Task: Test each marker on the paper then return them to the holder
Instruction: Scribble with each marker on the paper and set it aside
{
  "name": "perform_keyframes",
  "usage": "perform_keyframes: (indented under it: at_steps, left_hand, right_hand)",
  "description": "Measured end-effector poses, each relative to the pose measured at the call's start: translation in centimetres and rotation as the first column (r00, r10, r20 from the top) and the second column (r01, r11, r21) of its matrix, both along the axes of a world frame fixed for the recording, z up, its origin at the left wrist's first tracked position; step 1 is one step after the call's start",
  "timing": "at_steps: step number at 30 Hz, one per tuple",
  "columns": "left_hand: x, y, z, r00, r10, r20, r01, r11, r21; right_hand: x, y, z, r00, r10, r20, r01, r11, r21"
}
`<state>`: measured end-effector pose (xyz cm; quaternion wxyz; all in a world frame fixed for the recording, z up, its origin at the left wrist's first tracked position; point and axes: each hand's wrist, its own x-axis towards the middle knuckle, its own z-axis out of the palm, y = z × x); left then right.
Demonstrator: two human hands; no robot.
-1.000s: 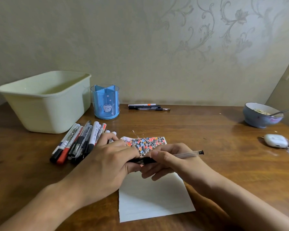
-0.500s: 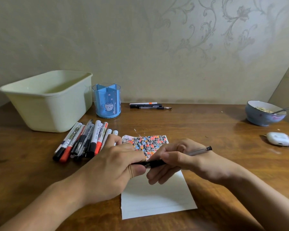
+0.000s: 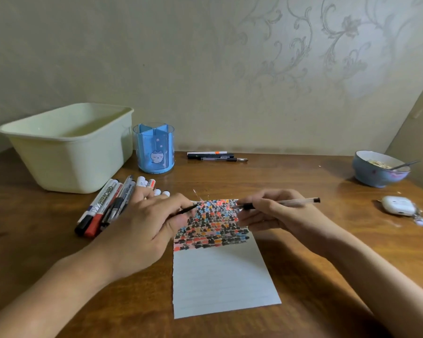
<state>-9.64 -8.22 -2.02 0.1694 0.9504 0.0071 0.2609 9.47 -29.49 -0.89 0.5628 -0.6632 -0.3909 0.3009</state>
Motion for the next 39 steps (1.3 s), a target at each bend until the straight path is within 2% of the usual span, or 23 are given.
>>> perform_keyframes:
  at_steps: [2, 6, 10, 13, 16, 27, 39]
  left_hand:
    - [-0.1, -0.3, 0.2, 1.000, 0.000, 0.018, -0.001, 0.997, 0.076]
    - [-0.2, -0.7, 0.7, 0.998, -0.024, -0.062, 0.027, 0.998, 0.051]
    - [-0.4, -0.4, 0.6, 0.968, -0.013, -0.249, 0.042, 0.993, 0.111]
    - [-0.4, -0.2, 0.5, 0.900, 0.108, -0.423, 0.025, 0.955, 0.297]
    - [-0.3, 0.0, 0.6, 0.848, 0.176, -0.499, 0.003, 0.942, 0.337]
    - [-0.1, 0.0, 0.7, 0.802, 0.206, -0.561, -0.013, 0.945, 0.328]
    - [-0.1, -0.4, 1.1, 0.780, 0.191, -0.596, -0.006, 0.955, 0.298]
  right_hand:
    - [0.0, 0.0, 0.1, 1.000, -0.026, -0.015, 0.026, 0.999, 0.023]
    - [-0.1, 0.1, -0.3, 1.000, -0.005, -0.012, 0.005, 1.000, -0.007]
    - [0.2, 0.1, -0.4, 1.000, 0.013, -0.002, -0.013, 0.999, -0.053]
    - [0.4, 0.0, -0.4, 0.995, 0.016, 0.100, -0.005, 0.995, -0.103]
    - [0.6, 0.2, -0.5, 0.965, 0.022, 0.260, 0.024, 0.985, -0.170]
    - [0.8, 0.3, -0.9, 0.905, 0.032, 0.425, 0.085, 0.964, -0.254]
    - [0.8, 0.4, -0.9, 0.876, 0.050, 0.479, 0.109, 0.949, -0.297]
